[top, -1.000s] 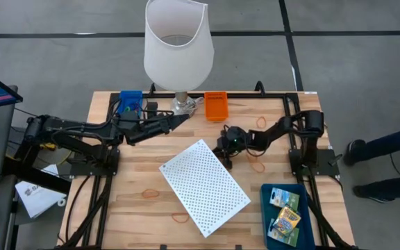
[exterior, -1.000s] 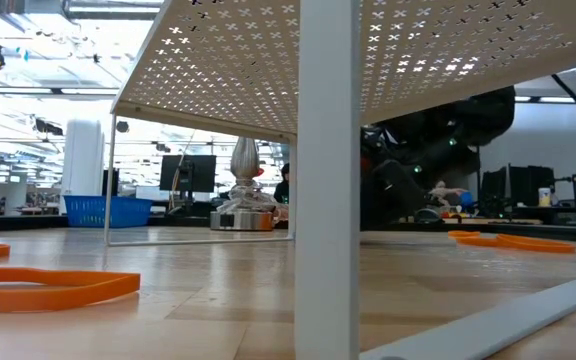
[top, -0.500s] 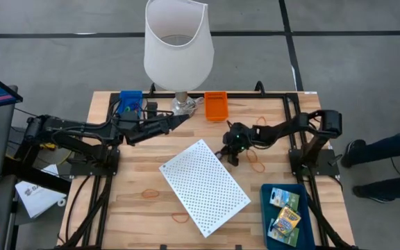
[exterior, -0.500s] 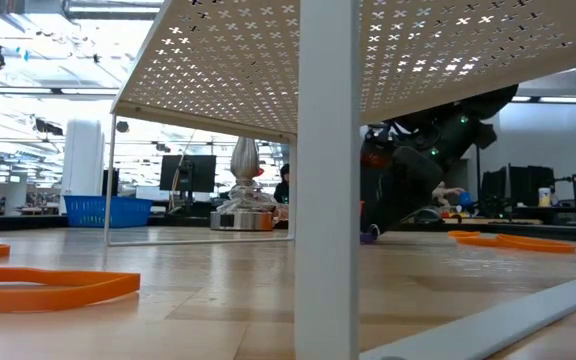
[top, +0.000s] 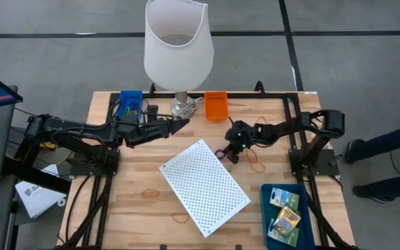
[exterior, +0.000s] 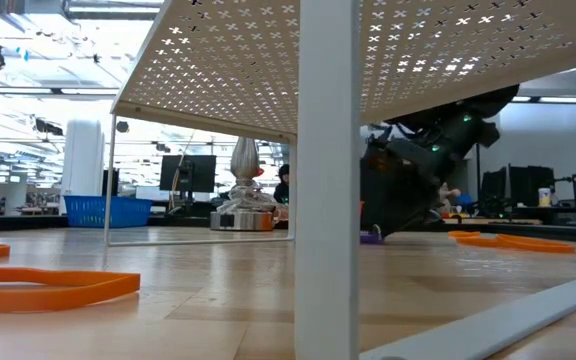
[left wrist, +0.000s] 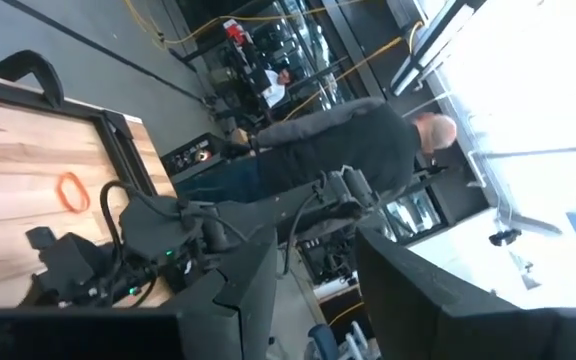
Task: Pick & Place Office Desk Supplies
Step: Put the purple spring keychain into the blue bin
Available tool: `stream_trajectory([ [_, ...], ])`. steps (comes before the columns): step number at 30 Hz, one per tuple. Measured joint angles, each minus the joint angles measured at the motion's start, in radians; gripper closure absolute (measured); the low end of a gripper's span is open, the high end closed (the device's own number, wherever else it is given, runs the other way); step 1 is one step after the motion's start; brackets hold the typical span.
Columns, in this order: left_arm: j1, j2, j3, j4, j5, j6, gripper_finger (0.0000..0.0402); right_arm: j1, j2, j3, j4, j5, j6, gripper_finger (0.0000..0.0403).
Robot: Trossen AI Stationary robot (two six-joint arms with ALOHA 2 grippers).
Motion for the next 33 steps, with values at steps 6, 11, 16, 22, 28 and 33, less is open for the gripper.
stream_trajectory([
  [6, -0.025, 0.000, 0.000, -0.003, 0.036, 0.042, 0.0270, 0.017, -0.192, -0.003, -0.111, 0.025, 0.066, 0.0401],
  [11, -0.037, 0.000, 0.000, -0.011, 0.056, 0.127, 0.0270, 0.063, -0.404, -0.002, -0.170, 0.045, 0.159, 0.0402],
  [16, -0.037, 0.000, 0.000, -0.023, 0.101, 0.202, 0.0268, 0.147, -0.624, -0.001, -0.245, 0.170, 0.265, 0.0403],
  [22, -0.008, 0.001, 0.000, -0.112, 0.204, 0.231, 0.0240, 0.286, -0.815, 0.075, -0.340, 0.444, 0.338, 0.0403],
  [28, 0.037, 0.022, 0.000, -0.106, 0.250, 0.233, 0.0184, 0.409, -0.794, 0.250, -0.411, 0.654, 0.267, 0.0403],
  [33, 0.068, 0.090, 0.000, 0.038, 0.353, 0.185, 0.0152, 0.436, -0.665, 0.385, -0.447, 0.681, 0.200, 0.0403],
])
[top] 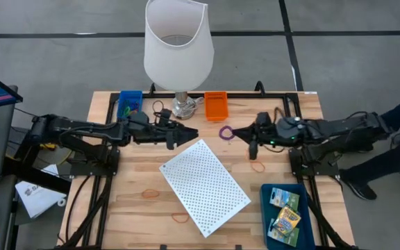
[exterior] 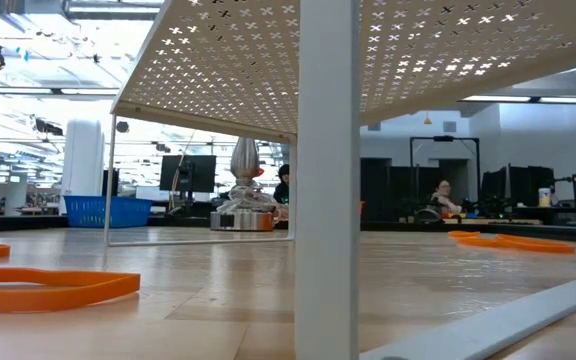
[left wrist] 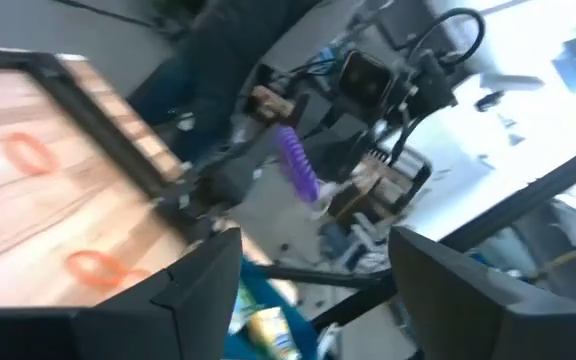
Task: Pick & Place Office Desk Supplies
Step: Put the purple spring keychain into the blue bin
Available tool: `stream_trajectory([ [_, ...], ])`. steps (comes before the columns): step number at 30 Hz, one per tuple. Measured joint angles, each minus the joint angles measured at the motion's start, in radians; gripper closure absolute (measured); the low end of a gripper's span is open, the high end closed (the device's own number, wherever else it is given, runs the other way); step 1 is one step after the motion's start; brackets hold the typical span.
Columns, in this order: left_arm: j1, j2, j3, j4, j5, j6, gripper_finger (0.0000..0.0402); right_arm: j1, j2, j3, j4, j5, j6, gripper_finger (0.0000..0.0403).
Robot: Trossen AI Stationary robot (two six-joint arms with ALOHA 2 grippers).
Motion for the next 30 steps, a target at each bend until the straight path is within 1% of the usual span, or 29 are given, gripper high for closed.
stream_trajectory([
  [4, 0.004, 0.068, 0.000, 0.107, 0.021, -0.003, 0.0151, 0.000, 0.113, 0.097, -0.002, 0.010, -0.041, 0.0403],
  [9, 0.002, 0.126, 0.000, 0.181, 0.035, -0.008, 0.0164, 0.004, 0.226, 0.193, -0.013, 0.010, -0.079, 0.0403],
  [11, 0.002, 0.137, 0.000, 0.214, 0.035, -0.007, 0.0168, 0.006, 0.252, 0.222, -0.015, 0.009, -0.091, 0.0403],
  [16, 0.004, 0.136, 0.000, 0.214, 0.035, -0.001, 0.0186, 0.006, 0.278, 0.254, -0.032, 0.007, -0.096, 0.0403],
  [18, 0.004, 0.136, 0.000, 0.216, 0.034, 0.000, 0.0206, 0.005, 0.278, 0.259, -0.032, 0.007, -0.098, 0.0403],
  [20, 0.004, 0.136, 0.000, 0.210, 0.035, 0.001, 0.0236, 0.005, 0.277, 0.260, -0.029, 0.007, -0.098, 0.0403],
  [23, 0.004, 0.136, 0.000, 0.209, 0.034, 0.009, 0.0295, 0.005, 0.277, 0.260, -0.032, 0.006, -0.098, 0.0403],
  [26, 0.004, 0.136, 0.000, 0.209, 0.034, 0.022, 0.0366, 0.005, 0.277, 0.260, -0.030, -0.005, -0.097, 0.0403],
  [27, 0.004, 0.136, 0.000, 0.209, 0.034, 0.031, 0.0380, 0.004, 0.277, 0.260, -0.030, -0.004, -0.096, 0.0403],
  [28, 0.004, 0.136, 0.000, 0.209, 0.034, 0.034, 0.0384, 0.004, 0.277, 0.260, -0.030, -0.004, -0.089, 0.0402],
  [30, 0.004, 0.136, 0.000, 0.209, 0.034, 0.038, 0.0384, 0.003, 0.277, 0.260, -0.029, 0.008, -0.071, 0.0395],
])
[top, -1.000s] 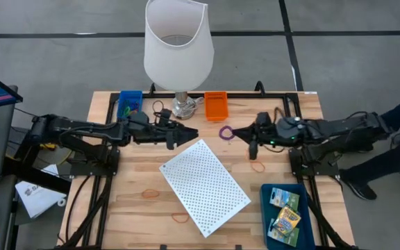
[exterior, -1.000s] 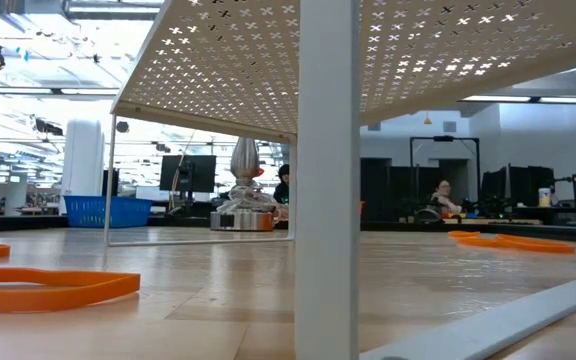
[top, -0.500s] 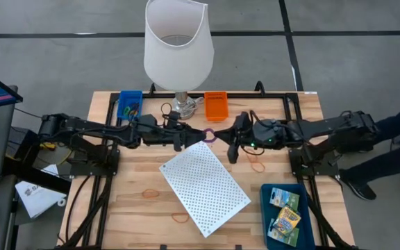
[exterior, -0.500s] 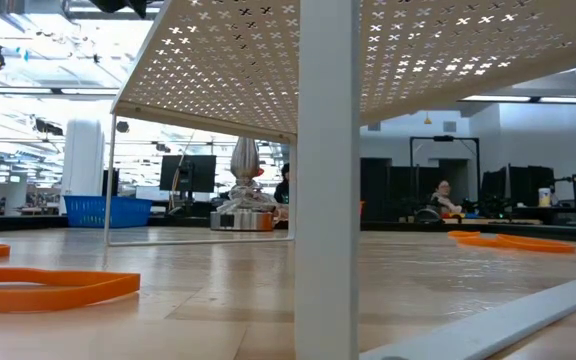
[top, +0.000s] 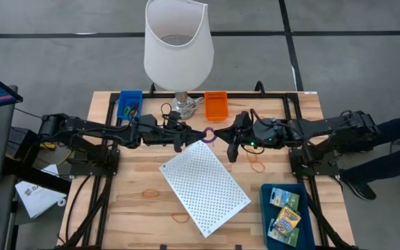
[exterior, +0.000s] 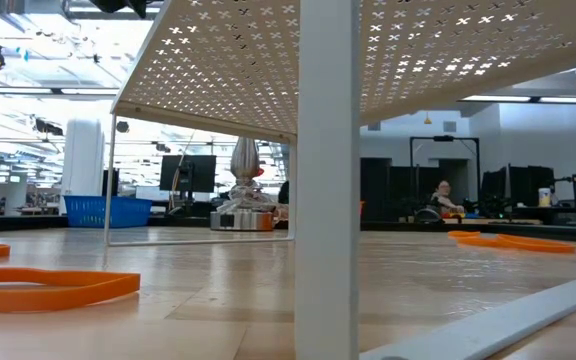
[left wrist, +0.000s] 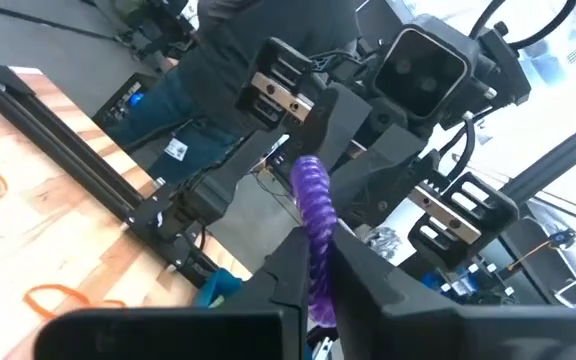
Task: Pick & Place Office Desk Supplies
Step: Put the purple spring keychain into the blue bin
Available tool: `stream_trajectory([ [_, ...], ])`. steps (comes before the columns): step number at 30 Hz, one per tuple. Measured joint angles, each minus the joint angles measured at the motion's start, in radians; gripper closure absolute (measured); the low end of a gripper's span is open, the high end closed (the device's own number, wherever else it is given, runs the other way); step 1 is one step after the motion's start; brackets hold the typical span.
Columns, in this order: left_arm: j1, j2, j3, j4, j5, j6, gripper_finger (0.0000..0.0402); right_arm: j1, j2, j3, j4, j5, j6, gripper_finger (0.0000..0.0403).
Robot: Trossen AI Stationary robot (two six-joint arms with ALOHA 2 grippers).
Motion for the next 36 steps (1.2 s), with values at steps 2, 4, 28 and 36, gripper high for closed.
stream_trajectory([
  [2, 0.000, -0.006, 0.000, -0.009, -0.007, 0.013, 0.0388, 0.000, -0.003, 0.000, -0.001, 0.030, 0.019, 0.0378],
  [4, 0.000, -0.032, 0.000, -0.052, -0.019, 0.019, 0.0395, 0.000, -0.013, 0.000, -0.002, 0.059, 0.021, 0.0355],
  [28, 0.113, -0.452, 0.000, -1.239, -0.693, -0.085, 0.0397, -0.007, -0.122, -0.001, -0.395, 0.163, 0.213, 0.0260],
  [36, 0.516, -0.242, 0.130, -1.321, -0.558, 0.259, 0.0398, -0.045, -0.122, -0.001, -0.402, 0.166, 0.223, 0.0259],
])
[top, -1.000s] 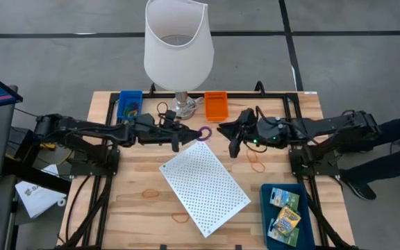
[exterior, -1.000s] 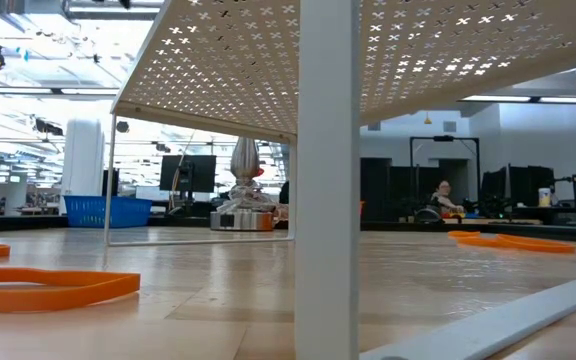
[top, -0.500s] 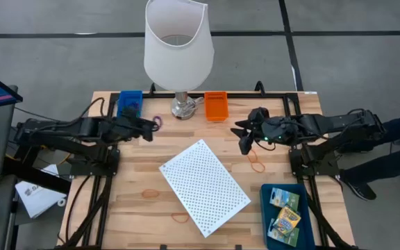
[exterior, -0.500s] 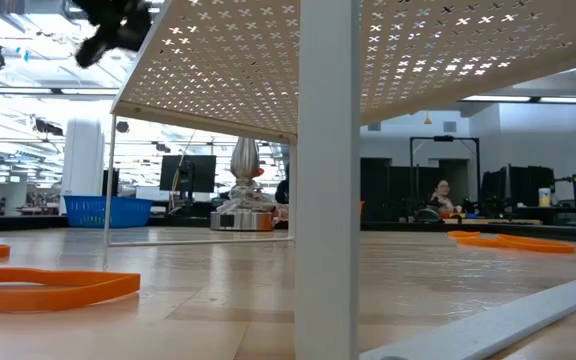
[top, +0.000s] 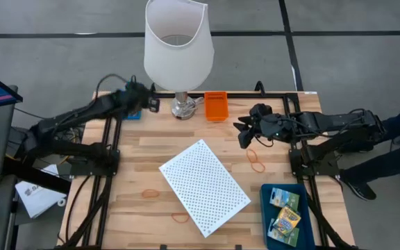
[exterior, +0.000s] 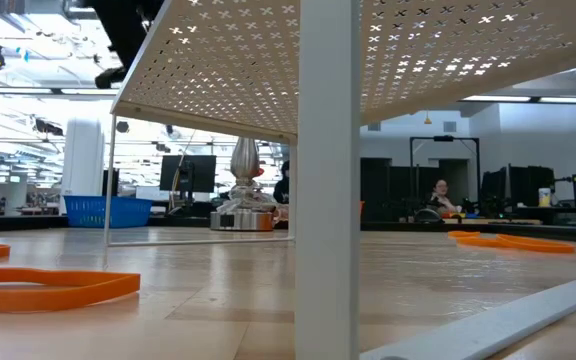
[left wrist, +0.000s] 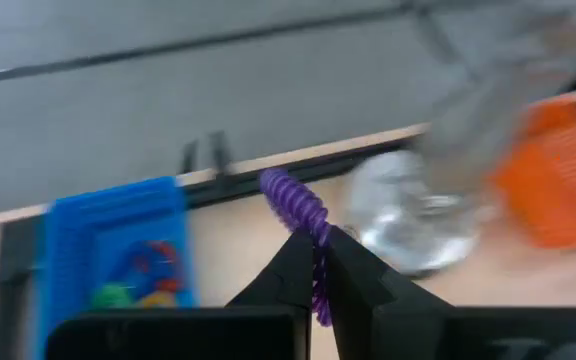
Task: Pick & Place Office Desk Supplies
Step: Put the purple spring keychain into the blue bin
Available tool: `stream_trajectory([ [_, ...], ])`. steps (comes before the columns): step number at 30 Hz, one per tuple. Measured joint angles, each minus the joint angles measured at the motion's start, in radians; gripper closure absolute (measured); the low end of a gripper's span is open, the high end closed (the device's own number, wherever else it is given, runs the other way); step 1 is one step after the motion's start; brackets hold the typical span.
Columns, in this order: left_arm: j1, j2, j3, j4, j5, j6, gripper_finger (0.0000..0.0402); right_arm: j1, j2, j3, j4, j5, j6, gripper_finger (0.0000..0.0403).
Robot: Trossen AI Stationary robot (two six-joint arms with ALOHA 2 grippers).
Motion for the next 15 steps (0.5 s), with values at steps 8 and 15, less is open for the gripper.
stream_trajectory([
  [8, 0.238, 0.216, 0.143, -0.161, 0.116, 0.381, 0.0398, -0.009, 0.000, 0.000, 0.001, -0.002, 0.009, 0.0261],
  [15, 0.332, 0.388, 0.227, -0.280, 0.037, 0.515, 0.0398, -0.015, 0.000, 0.000, -0.026, -0.002, 0.024, 0.0261],
])
